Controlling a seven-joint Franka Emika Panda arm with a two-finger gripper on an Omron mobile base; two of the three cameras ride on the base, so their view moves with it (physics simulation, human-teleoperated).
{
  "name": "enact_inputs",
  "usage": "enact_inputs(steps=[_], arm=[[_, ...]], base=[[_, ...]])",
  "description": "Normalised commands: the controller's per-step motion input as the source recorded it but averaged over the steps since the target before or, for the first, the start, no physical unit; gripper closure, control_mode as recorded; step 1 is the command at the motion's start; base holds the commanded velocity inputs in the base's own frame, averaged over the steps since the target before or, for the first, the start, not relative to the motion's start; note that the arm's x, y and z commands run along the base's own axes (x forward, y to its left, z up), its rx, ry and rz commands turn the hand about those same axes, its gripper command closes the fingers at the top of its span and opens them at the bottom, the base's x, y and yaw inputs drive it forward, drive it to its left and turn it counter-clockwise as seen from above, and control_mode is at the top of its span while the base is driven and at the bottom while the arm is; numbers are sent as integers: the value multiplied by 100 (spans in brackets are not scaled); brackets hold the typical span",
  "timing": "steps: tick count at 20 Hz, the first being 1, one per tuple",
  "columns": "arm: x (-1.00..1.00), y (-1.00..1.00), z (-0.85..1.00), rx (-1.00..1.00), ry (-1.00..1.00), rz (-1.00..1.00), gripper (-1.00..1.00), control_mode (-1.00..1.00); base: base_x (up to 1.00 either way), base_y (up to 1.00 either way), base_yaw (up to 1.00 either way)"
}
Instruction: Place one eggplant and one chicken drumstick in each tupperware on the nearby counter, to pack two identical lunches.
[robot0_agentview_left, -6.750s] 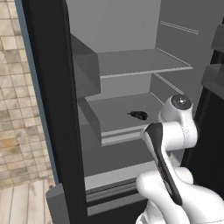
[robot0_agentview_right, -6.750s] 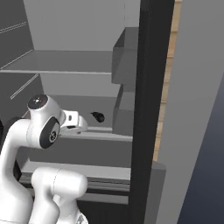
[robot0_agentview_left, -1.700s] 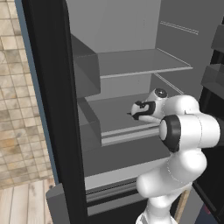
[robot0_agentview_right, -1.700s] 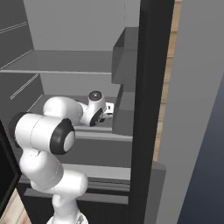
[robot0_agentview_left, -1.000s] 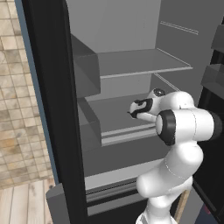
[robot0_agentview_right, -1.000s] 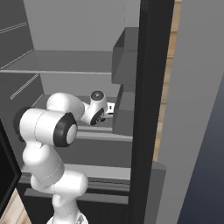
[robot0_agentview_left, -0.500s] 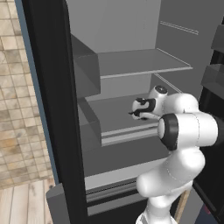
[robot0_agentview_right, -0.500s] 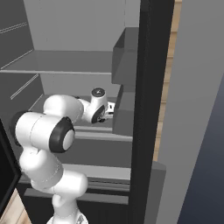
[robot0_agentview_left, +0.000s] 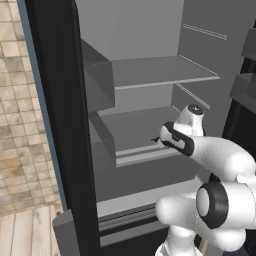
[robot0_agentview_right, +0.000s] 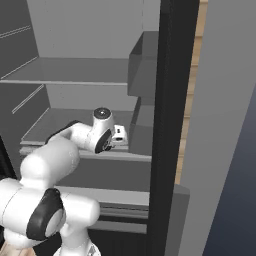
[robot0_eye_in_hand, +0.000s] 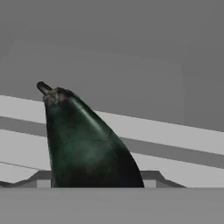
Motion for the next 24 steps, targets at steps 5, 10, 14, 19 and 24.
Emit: enact_inputs(steps=[5, 10, 14, 19, 24], arm=[[-100, 28, 29, -1, 0, 0, 100, -100], [-100, 3, 55, 0, 0, 0, 100, -100], [-100, 0, 42, 0, -9, 0, 100, -100], [-92, 3, 48, 0, -13, 0, 100, -100], [-67, 19, 47, -1, -8, 0, 100, -100]], base=[[0, 0, 0], [0, 0, 0], [0, 0, 0], [0, 0, 0], [0, 0, 0]])
